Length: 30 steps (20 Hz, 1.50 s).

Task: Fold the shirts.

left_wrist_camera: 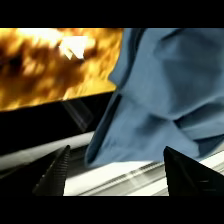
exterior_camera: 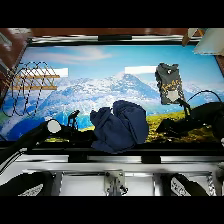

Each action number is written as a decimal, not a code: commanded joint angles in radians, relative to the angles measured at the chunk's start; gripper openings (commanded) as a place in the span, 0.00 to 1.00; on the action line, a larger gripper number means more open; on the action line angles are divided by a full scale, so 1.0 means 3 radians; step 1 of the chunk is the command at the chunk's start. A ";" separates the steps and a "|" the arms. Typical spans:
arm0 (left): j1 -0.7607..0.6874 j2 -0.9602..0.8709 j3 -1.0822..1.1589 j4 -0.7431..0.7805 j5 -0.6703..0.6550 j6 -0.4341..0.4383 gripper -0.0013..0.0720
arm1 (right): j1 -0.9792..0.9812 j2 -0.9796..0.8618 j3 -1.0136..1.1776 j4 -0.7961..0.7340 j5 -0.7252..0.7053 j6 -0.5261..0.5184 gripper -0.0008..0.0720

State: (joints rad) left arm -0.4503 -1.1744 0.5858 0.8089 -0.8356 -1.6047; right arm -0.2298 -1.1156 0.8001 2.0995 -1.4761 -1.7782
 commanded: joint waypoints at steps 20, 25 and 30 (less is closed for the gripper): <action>-0.0045 -0.0488 -0.0018 -0.0505 -0.0106 0.0547 0.20 | 0.0572 -0.0774 -0.0015 0.0237 0.0706 -0.0008 0.88; -0.0037 -0.0486 -0.0013 -0.0505 -0.0098 0.0632 0.06 | 0.0572 -0.0829 -0.0015 0.0240 0.0718 -0.0011 0.58; 0.0090 -0.0243 0.0262 -0.0284 -0.0314 0.0810 0.06 | 0.0568 -0.0746 0.0089 0.0212 0.0623 -0.0206 0.11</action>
State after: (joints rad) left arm -0.4438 -1.2930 0.6163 0.6945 -0.8715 -1.3899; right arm -0.0586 -1.3548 0.8059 2.1654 -1.2663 -1.7958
